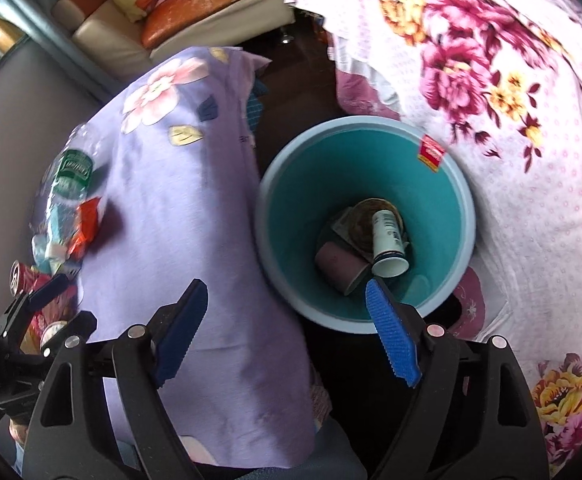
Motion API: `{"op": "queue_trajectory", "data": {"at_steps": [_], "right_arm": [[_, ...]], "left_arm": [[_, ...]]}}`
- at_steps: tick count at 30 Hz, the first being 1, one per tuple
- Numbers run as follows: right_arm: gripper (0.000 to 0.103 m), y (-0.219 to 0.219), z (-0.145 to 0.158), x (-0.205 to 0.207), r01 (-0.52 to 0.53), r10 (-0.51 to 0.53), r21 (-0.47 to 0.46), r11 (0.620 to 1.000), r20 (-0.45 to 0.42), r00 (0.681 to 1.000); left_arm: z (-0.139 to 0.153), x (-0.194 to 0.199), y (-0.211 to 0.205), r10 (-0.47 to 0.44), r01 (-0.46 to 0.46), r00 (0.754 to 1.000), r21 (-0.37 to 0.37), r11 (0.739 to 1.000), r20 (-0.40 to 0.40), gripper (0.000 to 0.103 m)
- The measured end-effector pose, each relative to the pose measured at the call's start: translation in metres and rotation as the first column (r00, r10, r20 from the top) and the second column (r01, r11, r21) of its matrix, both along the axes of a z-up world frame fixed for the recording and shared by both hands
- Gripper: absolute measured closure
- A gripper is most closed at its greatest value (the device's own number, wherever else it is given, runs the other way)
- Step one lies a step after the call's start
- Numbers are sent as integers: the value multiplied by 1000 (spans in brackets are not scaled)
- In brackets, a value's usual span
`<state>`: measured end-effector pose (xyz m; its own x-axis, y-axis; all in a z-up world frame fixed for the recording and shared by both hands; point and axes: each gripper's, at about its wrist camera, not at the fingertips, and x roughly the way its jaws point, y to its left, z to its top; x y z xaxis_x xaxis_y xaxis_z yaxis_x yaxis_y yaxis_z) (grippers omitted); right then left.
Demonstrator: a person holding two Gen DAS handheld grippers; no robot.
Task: Collect trash
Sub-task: 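Return both grippers to the table and grasp the face mask with the right gripper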
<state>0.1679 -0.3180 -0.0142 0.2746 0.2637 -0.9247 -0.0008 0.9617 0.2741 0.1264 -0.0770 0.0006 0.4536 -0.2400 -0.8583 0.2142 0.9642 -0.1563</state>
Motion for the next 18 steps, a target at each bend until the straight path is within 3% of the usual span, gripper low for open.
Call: {"op": "queue_trajectory", "data": {"at_steps": [10, 18], "right_arm": [[25, 91, 12, -22, -159, 159, -21, 987, -5, 987], [25, 175, 4, -42, -327, 326, -41, 944, -36, 945]], "left_arm": [[25, -40, 75, 61, -65, 996, 66, 996, 57, 9], [39, -61, 145, 148, -157, 985, 100, 983, 85, 9]]}}
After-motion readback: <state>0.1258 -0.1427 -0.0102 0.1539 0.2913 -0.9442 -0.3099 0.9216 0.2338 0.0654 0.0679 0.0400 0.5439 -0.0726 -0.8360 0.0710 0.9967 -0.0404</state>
